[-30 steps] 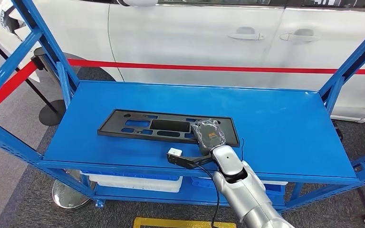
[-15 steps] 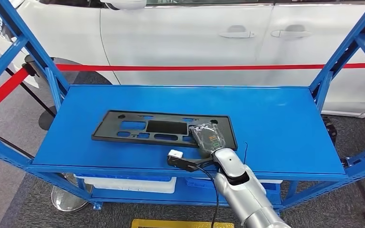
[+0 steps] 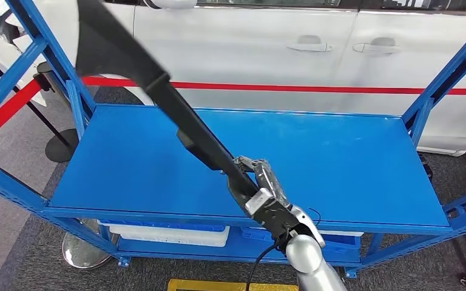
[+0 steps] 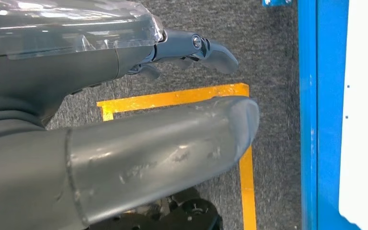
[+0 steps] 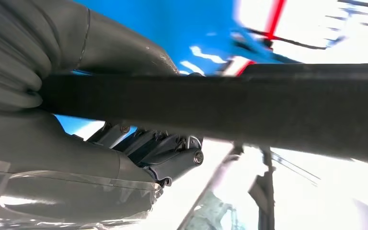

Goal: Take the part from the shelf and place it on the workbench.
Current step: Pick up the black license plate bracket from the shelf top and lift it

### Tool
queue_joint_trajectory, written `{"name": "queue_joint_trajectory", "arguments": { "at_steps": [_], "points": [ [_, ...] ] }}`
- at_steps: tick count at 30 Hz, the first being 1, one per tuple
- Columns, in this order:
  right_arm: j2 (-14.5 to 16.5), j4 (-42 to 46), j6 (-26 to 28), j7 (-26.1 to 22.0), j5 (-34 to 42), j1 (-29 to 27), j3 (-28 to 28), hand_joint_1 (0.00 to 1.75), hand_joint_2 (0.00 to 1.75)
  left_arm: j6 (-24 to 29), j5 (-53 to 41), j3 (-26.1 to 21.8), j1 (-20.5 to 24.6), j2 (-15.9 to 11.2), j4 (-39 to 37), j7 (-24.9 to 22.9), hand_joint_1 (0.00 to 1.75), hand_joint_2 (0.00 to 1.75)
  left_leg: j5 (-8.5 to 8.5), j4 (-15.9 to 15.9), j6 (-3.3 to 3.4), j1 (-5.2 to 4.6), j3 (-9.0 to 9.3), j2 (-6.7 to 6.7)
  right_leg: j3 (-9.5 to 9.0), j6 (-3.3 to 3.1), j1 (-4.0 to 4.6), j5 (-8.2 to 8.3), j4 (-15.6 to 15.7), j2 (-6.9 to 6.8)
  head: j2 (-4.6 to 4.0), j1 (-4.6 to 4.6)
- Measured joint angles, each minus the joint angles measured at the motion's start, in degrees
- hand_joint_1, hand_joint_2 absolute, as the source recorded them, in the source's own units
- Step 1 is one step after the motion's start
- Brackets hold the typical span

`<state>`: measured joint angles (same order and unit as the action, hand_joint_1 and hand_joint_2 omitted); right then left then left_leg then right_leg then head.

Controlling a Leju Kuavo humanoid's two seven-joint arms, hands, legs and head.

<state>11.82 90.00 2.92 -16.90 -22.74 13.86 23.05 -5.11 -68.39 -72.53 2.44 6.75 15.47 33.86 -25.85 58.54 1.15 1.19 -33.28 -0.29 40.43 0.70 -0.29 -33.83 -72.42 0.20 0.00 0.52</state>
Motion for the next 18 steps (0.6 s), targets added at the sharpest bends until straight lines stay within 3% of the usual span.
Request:
{"name": "queue_joint_trajectory", "arguments": {
  "at_steps": [1,2,4,6,7,11,13,15,16,17,18],
  "points": [
    [-0.24,1.67,-0.13,-0.39,2.04,-0.95,-0.56,1.75,1.75,0.05,0.0,-0.22,-0.01,0.05,0.0,0.0,0.0,0.0,-0.02,0.01,0.02,-0.01,-0.01,-0.01,0.98,0.13,-0.12,-0.32,-1.95,-0.01,0.0,-0.01],
    [-0.46,3.39,-0.23,-0.73,4.01,-1.85,-1.18,1.75,1.75,0.11,0.0,-0.41,-0.01,0.1,0.01,0.0,0.0,0.0,-0.04,0.02,0.01,-0.01,0.0,-0.03,0.92,0.19,-0.25,0.49,-1.78,-0.02,0.0,-0.02],
    [-0.77,6.52,-0.5,-1.27,7.44,-3.23,-2.52,1.75,1.75,0.19,0.0,-0.66,0.01,0.22,0.01,0.0,0.0,0.0,-0.14,0.07,-0.14,-0.01,0.11,-0.1,-2.28,0.05,-0.43,4.28,4.48,-0.08,0.0,-0.05],
    [-0.96,9.09,-0.9,-1.89,10.1,-4.21,-3.84,1.75,1.75,0.23,0.0,-0.86,0.05,0.31,0.01,0.0,0.0,0.0,-0.35,0.25,-0.59,-0.23,0.14,-0.14,-5.7,-0.32,-0.3,6.65,11.23,-0.12,0.0,-0.1],
    [-1.05,10.03,-1.12,-2.14,10.85,-4.71,-4.38,1.75,1.75,0.25,0.0,-0.96,0.07,0.33,0.01,0.0,0.0,0.0,-0.41,0.29,-0.9,-0.3,0.13,-0.14,-6.44,-0.51,-0.17,6.91,12.8,-0.1,0.0,-0.09],
    [-1.48,12.26,-1.45,-2.56,11.76,-6.45,-5.59,1.75,1.75,0.26,-0.01,-1.53,0.21,0.38,0.01,0.01,0.0,0.0,-1.12,0.91,-2.27,-0.17,-0.08,-0.01,-6.64,-1.72,-0.17,7.13,13.79,0.06,0.0,0.06],
    [-1.51,12.8,-1.37,-2.83,11.76,-6.73,-5.72,1.75,1.75,0.25,-0.03,-1.68,0.27,0.47,0.02,0.05,0.0,0.0,-3.89,5.3,-2.67,-0.06,-1.94,0.03,-6.77,-2.31,-0.34,7.25,14.03,-0.04,0.0,0.22],
    [-1.57,13.02,-1.25,-3.08,11.91,-7.3,-5.87,1.75,1.75,0.25,-0.04,-1.78,0.27,0.53,0.02,0.1,0.0,0.0,-7.19,12.47,-2.96,-0.04,-5.16,0.02,-6.78,-2.63,-0.19,7.14,13.95,-0.13,0.0,0.31],
    [-1.62,13.05,-1.15,-3.06,12.01,-7.77,-5.99,1.75,1.75,0.26,-0.05,-1.82,0.25,0.53,0.02,0.11,0.0,0.0,-7.77,14.82,-3.05,-0.04,-6.23,0.02,-6.79,-2.69,-0.11,7.08,13.88,-0.16,0.0,0.3],
    [-1.67,13.06,-1.0,-2.98,12.11,-8.27,-6.1,1.75,1.75,0.32,-0.05,-1.84,0.23,0.53,0.02,0.07,0.0,0.0,-7.33,15.34,-3.07,-0.04,-6.46,0.03,-6.8,-2.73,-0.05,7.03,13.8,-0.17,-0.01,0.31],
    [-1.69,13.06,-0.76,-2.91,12.14,-8.74,-6.19,1.75,1.75,0.38,-0.03,-1.87,0.22,0.53,0.02,0.02,0.0,0.0,-5.87,13.59,-2.99,-0.04,-5.62,0.03,-6.84,-2.74,-0.03,6.96,13.73,-0.15,-0.01,0.3]
  ]
}}
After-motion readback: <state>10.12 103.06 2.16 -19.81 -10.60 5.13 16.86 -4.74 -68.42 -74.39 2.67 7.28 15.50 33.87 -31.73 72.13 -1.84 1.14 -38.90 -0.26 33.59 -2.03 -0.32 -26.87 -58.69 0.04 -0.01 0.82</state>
